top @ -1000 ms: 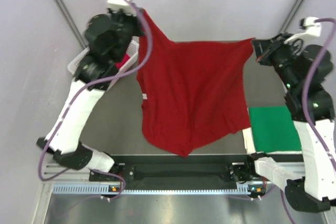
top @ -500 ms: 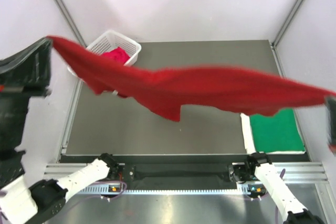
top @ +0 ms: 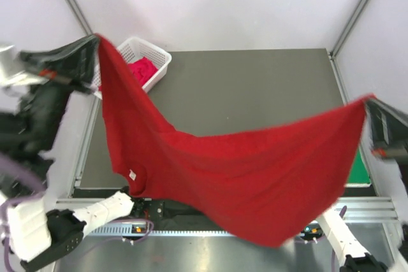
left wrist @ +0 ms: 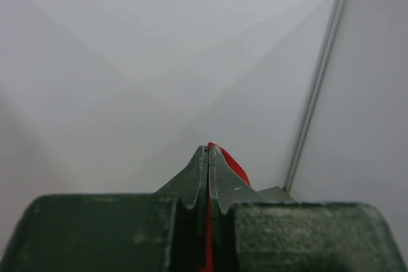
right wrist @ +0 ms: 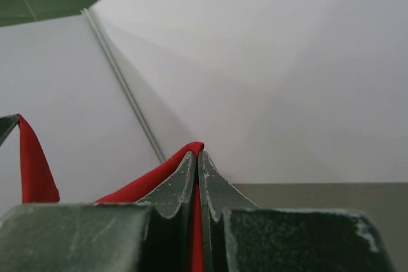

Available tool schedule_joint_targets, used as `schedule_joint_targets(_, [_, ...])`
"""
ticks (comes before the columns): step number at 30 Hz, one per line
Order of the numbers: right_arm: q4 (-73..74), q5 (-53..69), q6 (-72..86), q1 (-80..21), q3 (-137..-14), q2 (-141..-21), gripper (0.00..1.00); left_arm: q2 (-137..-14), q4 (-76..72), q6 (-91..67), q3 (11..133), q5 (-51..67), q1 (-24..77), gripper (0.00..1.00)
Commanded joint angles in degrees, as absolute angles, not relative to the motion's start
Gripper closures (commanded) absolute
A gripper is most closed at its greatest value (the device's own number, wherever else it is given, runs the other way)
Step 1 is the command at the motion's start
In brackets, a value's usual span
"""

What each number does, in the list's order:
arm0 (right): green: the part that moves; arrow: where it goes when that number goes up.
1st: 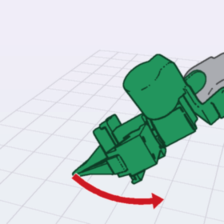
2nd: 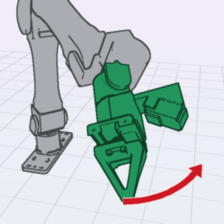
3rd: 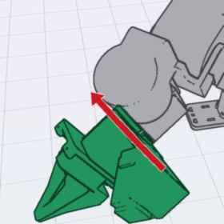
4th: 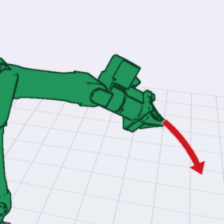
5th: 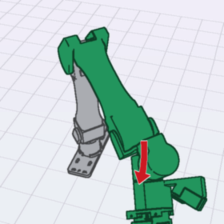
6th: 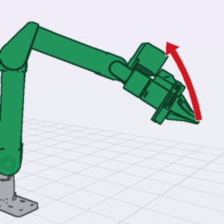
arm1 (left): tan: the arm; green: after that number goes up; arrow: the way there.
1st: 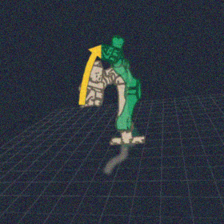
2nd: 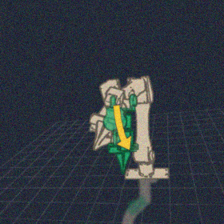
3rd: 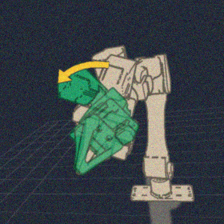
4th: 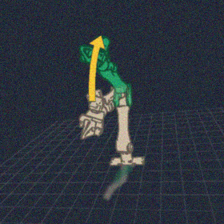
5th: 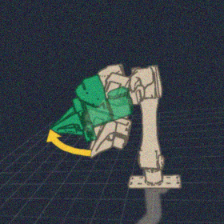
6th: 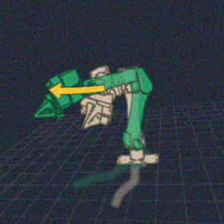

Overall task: Fold and stack the t-shirts
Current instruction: Flatten the tshirt out

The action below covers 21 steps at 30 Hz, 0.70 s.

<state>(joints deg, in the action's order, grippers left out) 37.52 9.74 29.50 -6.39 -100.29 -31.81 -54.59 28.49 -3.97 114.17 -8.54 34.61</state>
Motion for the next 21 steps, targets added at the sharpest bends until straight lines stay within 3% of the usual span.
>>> schedule_joint_targets(1, [30.95, 8.44, 28.13, -5.98, -95.29, -38.4, 1.0, -61.25, 26.2, -0.35, 110.67, -15.28, 34.54, 1.0])
schedule_joint_targets(5, [20.77, 10.98, 29.0, -5.98, -90.53, -44.62, 1.0, -68.71, 18.57, 3.33, 109.69, -21.34, 34.54, 1.0])
schedule_joint_targets(10, [14.86, 11.95, 28.57, -5.98, -94.02, -55.69, 1.0, -76.52, 2.3, 13.15, 110.98, -33.65, 34.45, 1.0])
schedule_joint_targets(15, [13.54, 12.39, 26.72, -5.98, -100.98, -63.54, 1.0, -84.89, 2.82, 19.24, 124.95, -31.56, 34.54, 1.0])
schedule_joint_targets(21, [14.76, 13.18, 25.4, -5.98, -106.52, -64.87, 1.0, -85.53, 2.72, 19.34, 128.94, -30.15, 34.54, 1.0])
